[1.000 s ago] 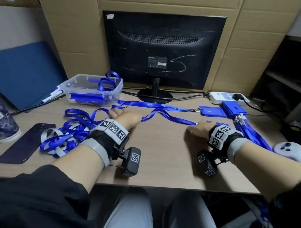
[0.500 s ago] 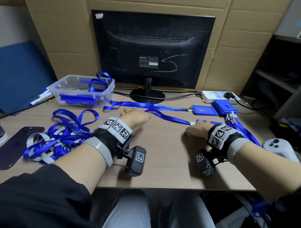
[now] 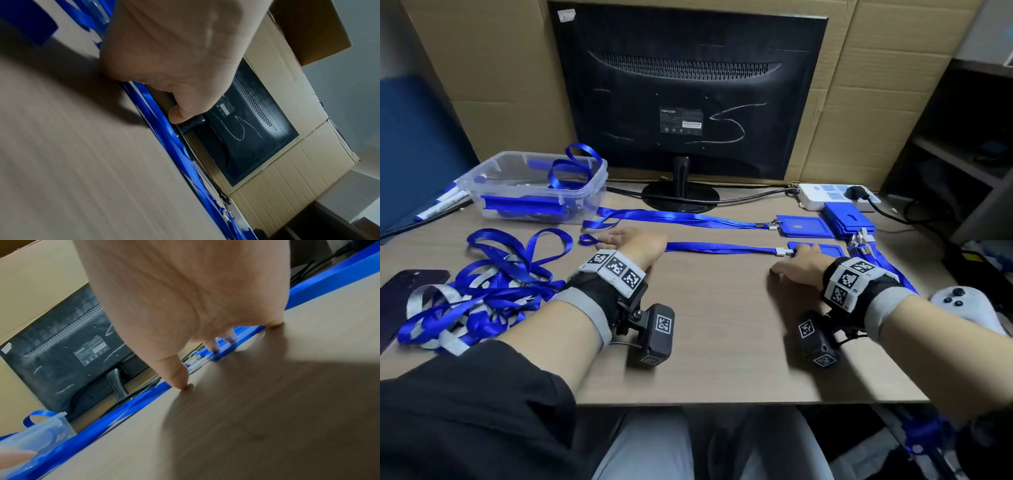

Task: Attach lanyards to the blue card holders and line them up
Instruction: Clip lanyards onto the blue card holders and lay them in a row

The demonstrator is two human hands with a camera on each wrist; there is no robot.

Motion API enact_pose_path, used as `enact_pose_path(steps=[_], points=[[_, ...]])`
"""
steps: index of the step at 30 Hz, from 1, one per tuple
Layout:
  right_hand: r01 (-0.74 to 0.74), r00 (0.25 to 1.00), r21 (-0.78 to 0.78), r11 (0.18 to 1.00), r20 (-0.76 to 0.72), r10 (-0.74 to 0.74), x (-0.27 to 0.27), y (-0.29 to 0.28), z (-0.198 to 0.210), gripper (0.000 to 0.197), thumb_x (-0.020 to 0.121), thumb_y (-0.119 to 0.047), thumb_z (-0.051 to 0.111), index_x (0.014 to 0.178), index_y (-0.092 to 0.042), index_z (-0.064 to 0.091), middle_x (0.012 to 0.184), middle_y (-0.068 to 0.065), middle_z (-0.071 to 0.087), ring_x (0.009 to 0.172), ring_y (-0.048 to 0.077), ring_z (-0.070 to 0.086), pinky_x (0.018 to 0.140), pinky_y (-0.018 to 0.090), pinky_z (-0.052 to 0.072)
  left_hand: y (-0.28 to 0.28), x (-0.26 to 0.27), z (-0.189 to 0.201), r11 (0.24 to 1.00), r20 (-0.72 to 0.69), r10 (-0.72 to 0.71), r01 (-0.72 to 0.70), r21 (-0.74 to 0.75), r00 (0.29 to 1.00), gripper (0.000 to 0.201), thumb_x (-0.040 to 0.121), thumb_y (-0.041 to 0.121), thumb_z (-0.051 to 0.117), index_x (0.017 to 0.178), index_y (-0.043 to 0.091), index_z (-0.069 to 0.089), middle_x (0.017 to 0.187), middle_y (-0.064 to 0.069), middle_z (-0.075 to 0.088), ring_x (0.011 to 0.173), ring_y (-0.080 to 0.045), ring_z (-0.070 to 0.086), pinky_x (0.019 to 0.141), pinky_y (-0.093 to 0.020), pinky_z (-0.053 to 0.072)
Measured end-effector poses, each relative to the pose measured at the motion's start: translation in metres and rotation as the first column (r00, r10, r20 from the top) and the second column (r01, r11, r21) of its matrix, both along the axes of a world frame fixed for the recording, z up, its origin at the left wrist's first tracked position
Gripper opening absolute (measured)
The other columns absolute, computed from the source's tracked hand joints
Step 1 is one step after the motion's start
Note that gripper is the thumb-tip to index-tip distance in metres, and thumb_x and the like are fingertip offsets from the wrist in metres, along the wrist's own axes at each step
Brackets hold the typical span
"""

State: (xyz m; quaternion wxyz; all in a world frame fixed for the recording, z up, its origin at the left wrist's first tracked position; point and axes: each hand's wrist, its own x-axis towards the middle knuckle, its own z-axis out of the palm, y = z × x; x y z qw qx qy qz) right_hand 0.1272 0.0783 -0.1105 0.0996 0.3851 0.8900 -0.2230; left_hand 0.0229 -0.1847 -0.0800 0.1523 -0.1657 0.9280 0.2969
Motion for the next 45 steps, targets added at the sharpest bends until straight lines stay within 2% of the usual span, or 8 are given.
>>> enact_pose_path(steps=[14, 20, 25, 35, 38, 41, 43, 45], points=[[-0.014, 0.997, 0.027, 1.000, 0.074, 0.012, -0.006, -0.003, 0.006, 0.088, 0.085, -0.050, 0.065, 0.159, -0.025, 0.025, 0.169, 0.015, -0.015, 0.153, 0.045, 0.019, 0.123, 0.052, 0.025, 0.012, 0.012, 0.008, 0.982, -0.023, -0.174, 0.172, -0.072, 0.984, 0.089, 0.094, 0.039, 0.052, 0.166, 0.016, 0.005, 0.172, -0.017, -0.014, 0.155, -0.048, -0.019, 0.124, -0.062, -0.005], [-0.059, 0.991, 0.021, 0.998, 0.123, 0.056, -0.008, -0.003, 0.005, 0.090, 0.087, -0.054, 0.061, 0.162, -0.026, 0.019, 0.170, 0.017, -0.013, 0.153, 0.047, 0.016, 0.123, 0.054, 0.023, 0.012, 0.011, -0.013, 0.933, 0.114, -0.359, 0.358, 0.037, 0.926, 0.100, 0.082, 0.072, 0.040, 0.163, 0.016, 0.029, 0.170, -0.025, 0.017, 0.156, -0.046, 0.013, 0.126, -0.055, 0.015], [-0.073, 0.985, 0.034, 0.997, 0.159, 0.066, -0.009, -0.001, 0.006, 0.092, 0.086, -0.058, 0.059, 0.162, -0.026, 0.018, 0.170, 0.017, -0.012, 0.153, 0.049, 0.017, 0.122, 0.058, 0.023, 0.005, 0.021, -0.001, 0.964, 0.066, -0.266, 0.265, 0.022, 0.962, 0.091, 0.104, 0.062, 0.036, 0.166, 0.007, -0.002, 0.173, -0.016, -0.014, 0.158, -0.037, -0.020, 0.127, -0.056, -0.003], [-0.094, 0.981, 0.058, 0.994, 0.178, 0.083, -0.007, -0.004, 0.008, 0.092, 0.089, -0.058, 0.057, 0.163, -0.024, 0.013, 0.169, 0.018, -0.016, 0.153, 0.049, 0.015, 0.123, 0.057, 0.021, -0.002, 0.008, -0.012, 0.963, 0.015, -0.194, 0.187, 0.196, 0.981, 0.110, 0.088, 0.070, 0.046, 0.166, 0.010, -0.003, 0.173, -0.014, -0.015, 0.158, -0.033, -0.020, 0.127, -0.058, -0.001], [-0.091, 0.984, 0.042, 0.995, 0.160, 0.083, -0.003, -0.004, 0.013, 0.094, 0.089, -0.056, 0.059, 0.164, -0.025, 0.012, 0.169, 0.017, -0.018, 0.154, 0.048, 0.012, 0.124, 0.057, 0.018, -0.002, 0.015, -0.005, 0.926, -0.027, -0.117, 0.119, 0.357, 0.993, 0.087, 0.097, 0.062, 0.052, 0.158, 0.005, 0.026, 0.172, -0.016, 0.000, 0.160, -0.031, -0.009, 0.128, -0.049, 0.003], [-0.077, 0.994, 0.037, 0.996, 0.083, 0.074, 0.008, -0.003, 0.025, 0.097, 0.093, -0.056, 0.057, 0.165, -0.027, -0.002, 0.170, 0.012, -0.022, 0.157, 0.044, 0.003, 0.126, 0.055, 0.012, 0.000, 0.019, 0.005, 0.899, -0.095, 0.011, 0.031, 0.436, 0.995, 0.046, 0.100, 0.052, 0.058, 0.081, 0.018, 0.033, 0.117, -0.010, 0.033, 0.133, -0.024, 0.031, 0.110, -0.030, 0.026], [-0.056, 0.996, 0.058, 0.997, 0.069, 0.052, 0.015, -0.001, 0.033, 0.095, 0.095, -0.056, 0.057, 0.165, -0.024, 0.001, 0.171, 0.012, -0.015, 0.157, 0.042, 0.007, 0.125, 0.052, 0.015, -0.001, 0.021, 0.008, 0.874, -0.093, 0.042, 0.008, 0.485, 0.995, 0.050, 0.092, 0.057, 0.062, 0.087, 0.016, 0.036, 0.113, -0.006, 0.034, 0.104, -0.019, 0.038, 0.090, -0.027, 0.032], [-0.023, 0.999, 0.088, 0.996, 0.043, 0.020, 0.021, 0.004, 0.043, 0.086, 0.090, -0.053, 0.062, 0.160, -0.017, 0.025, 0.170, 0.018, 0.008, 0.149, 0.042, 0.031, 0.118, 0.049, 0.033, 0.008, 0.029, 0.016, 0.841, -0.068, -0.027, 0.059, 0.538, 0.997, 0.067, 0.086, 0.061, 0.061, 0.128, 0.010, 0.052, 0.141, -0.004, 0.043, 0.124, -0.021, 0.045, 0.100, -0.029, 0.034]])
